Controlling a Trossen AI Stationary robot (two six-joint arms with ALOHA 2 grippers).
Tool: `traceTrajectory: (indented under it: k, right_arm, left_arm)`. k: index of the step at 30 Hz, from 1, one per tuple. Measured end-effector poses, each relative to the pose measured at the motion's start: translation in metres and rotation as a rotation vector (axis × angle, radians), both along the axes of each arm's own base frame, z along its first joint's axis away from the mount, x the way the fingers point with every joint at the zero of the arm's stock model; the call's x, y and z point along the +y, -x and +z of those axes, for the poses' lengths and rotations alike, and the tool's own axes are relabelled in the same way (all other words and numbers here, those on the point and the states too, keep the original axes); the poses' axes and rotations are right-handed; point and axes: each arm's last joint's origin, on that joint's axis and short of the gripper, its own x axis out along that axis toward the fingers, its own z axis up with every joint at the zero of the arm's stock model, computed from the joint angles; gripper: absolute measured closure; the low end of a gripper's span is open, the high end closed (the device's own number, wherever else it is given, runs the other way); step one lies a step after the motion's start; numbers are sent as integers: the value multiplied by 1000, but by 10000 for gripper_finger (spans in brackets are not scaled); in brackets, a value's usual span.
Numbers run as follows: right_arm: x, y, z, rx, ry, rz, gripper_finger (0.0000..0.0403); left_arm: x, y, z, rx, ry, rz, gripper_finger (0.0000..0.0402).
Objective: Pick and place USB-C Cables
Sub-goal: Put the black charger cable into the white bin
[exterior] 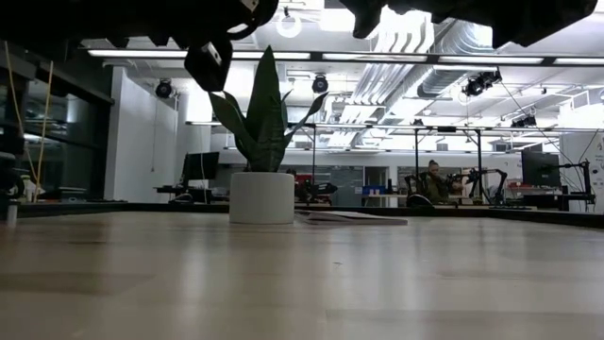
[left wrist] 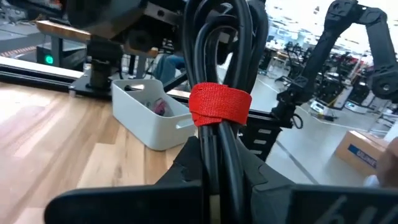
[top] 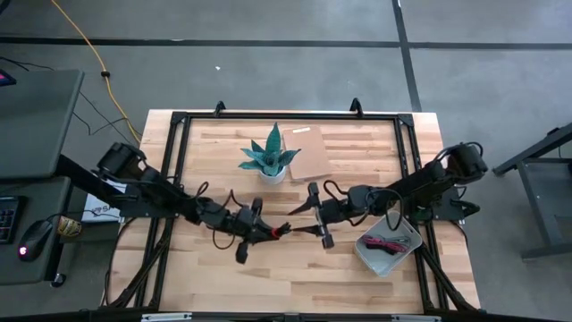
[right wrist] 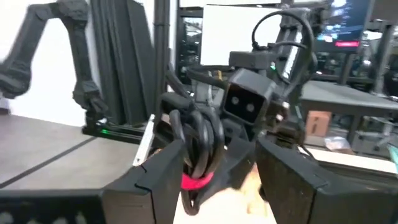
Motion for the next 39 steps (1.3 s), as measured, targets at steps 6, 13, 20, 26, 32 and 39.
traceTrajectory:
  k: [6,13,20,26,32,39]
  right_arm:
    - [4,-11,0,1,3,34,210]
    - [6,-15,-5,76,11,53,210]
    - [6,-16,-2,62,4,72,210]
    - [7,-16,-2,62,4,75,210]
    - [7,-16,-1,67,-13,76,216]
    - [6,-16,-2,78,-16,43,300]
  left_arm:
    - [-2,-3,-4,18,9,-5,395]
    - [0,-5,0,-5,18,33,392]
    - [0,-5,-1,2,23,44,391]
    - [0,-5,-2,11,30,41,391]
    - [0,-5,-3,21,35,41,390]
    - [0,-5,-3,26,33,47,390]
